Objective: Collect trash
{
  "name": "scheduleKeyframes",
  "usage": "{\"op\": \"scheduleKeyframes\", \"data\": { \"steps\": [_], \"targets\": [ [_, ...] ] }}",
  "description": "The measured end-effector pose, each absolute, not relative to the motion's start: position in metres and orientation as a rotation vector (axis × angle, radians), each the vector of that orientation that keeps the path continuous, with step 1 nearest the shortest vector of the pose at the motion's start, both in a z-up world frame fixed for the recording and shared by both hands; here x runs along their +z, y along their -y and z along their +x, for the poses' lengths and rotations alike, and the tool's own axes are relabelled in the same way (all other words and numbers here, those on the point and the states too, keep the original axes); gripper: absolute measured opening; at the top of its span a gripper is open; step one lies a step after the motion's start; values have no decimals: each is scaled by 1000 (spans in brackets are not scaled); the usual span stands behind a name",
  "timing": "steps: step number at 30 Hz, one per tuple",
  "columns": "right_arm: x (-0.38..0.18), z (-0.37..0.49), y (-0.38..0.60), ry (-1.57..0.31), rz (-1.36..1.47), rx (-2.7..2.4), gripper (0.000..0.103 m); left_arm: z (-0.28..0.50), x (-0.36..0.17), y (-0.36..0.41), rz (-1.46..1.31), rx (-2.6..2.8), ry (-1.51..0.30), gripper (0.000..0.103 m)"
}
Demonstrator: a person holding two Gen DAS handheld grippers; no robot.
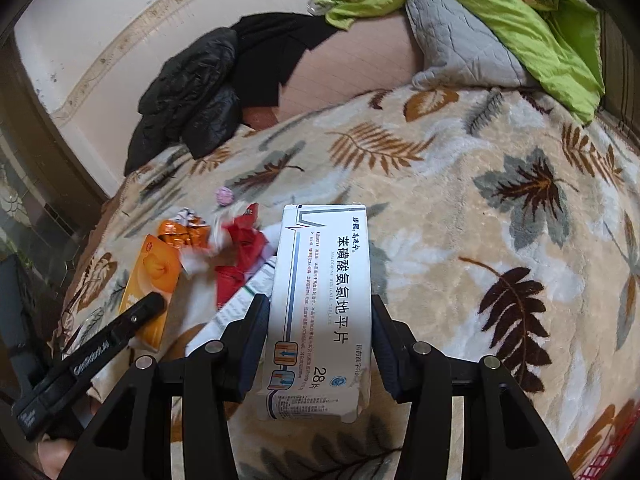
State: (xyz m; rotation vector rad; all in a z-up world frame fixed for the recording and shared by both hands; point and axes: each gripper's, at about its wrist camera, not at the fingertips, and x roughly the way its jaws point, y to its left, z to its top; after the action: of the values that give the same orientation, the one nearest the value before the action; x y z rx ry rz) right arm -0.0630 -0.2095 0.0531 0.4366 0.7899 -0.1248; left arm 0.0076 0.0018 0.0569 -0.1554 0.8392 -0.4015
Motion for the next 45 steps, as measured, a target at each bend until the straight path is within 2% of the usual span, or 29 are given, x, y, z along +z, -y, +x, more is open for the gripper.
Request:
{"op": "scheduleKeyframes", "data": {
  "steps": [9, 22, 45],
  "targets": [
    [70, -98, 203, -710, 424, -113, 53, -41, 77, -2, -113, -441, -753, 22],
    [68, -151, 186, -721, 446, -66, 53, -112, 82, 7, -34, -504, -716, 22],
    [65, -159, 189, -722, 478, -80, 53, -117, 74, 18, -9, -519, -733, 22]
  ]
}}
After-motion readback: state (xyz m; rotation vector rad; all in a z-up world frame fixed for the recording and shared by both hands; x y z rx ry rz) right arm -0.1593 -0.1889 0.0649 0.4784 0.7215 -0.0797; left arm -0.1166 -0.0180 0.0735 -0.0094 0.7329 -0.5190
